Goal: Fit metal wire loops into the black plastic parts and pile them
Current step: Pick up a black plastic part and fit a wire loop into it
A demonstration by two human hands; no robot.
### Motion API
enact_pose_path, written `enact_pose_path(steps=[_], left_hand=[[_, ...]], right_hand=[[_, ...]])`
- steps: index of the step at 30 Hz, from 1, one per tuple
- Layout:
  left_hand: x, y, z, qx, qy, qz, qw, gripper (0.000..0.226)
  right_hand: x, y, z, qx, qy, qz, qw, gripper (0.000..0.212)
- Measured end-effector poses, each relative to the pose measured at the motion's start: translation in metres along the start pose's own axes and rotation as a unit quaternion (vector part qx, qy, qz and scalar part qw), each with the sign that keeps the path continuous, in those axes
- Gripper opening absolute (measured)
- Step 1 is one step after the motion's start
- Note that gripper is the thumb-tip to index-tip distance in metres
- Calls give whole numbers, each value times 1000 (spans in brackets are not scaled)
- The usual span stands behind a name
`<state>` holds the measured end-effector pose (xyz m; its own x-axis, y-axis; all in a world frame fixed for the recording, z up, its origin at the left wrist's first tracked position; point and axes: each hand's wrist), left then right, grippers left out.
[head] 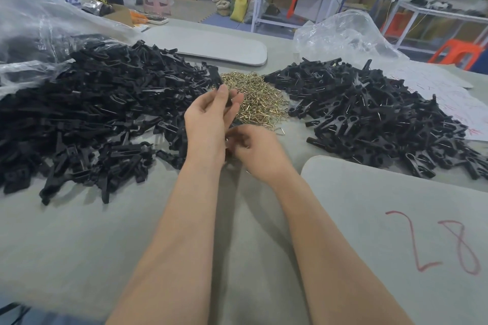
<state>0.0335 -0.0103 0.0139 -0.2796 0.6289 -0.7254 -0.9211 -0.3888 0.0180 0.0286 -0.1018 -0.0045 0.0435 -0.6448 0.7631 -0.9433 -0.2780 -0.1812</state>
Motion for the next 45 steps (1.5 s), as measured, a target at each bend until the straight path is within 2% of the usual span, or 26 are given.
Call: enact_pose_path(steps=[3, 7, 13, 16, 20, 25, 27, 30, 33, 35, 38, 40, 43, 45], left_hand=[[2, 0, -3, 20, -5, -6, 1000, 16], [2, -1, -11, 33, -78, -12, 996, 13], [1, -1, -16, 45, -111, -32, 992, 12], [0, 0, -19, 66, -120, -38, 990, 11], [0, -1, -20, 73, -121, -28, 990, 15], [0, 0, -22, 50, -155, -30, 986, 6], [3, -2, -25, 7, -257, -28, 966, 7], [7, -2, -25, -81, -450, -45, 888, 17], [9, 1, -27, -127, -529, -84, 835, 10], [9, 3, -28, -140, -567, -111, 804, 14], [7, 5, -28, -159, -588, -145, 780, 19], [6, 7, -29, -170, -589, -167, 772, 20], [4, 9, -29, -175, -596, -197, 758, 21], [4, 9, -29, -172, -595, -212, 756, 22]], right_hand=[[16, -3, 19, -61, 35, 52, 996, 24], [10, 0, 27, -81, 137, -75, 984, 39], [11, -2, 23, -75, 166, -30, 983, 14], [14, 1, 20, -75, 191, -43, 978, 14], [16, 4, 14, -62, 199, -81, 975, 29], [11, 2, 14, -79, 220, -53, 971, 16], [13, 0, 17, -106, 216, -21, 970, 8], [20, -2, 30, -129, 165, 26, 977, 13], [33, 1, 39, -113, 67, 129, 983, 16], [43, 1, 43, -126, -44, 205, 969, 14], [52, 2, 44, -166, -254, 222, 926, 7], [53, 3, 44, -171, -265, 199, 928, 7], [52, 2, 43, -169, -174, 171, 955, 12], [53, 2, 43, -170, -153, 164, 960, 12]])
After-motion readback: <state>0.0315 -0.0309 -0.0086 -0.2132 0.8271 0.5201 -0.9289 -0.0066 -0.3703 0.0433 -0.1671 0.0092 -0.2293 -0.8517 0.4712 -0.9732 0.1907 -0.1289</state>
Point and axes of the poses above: each hand's wrist, its own y-axis away from the middle knuckle, its own x-axis out of the back of the hand, z = x × y, and after that the axes turned 8 degrees about y, right-handed
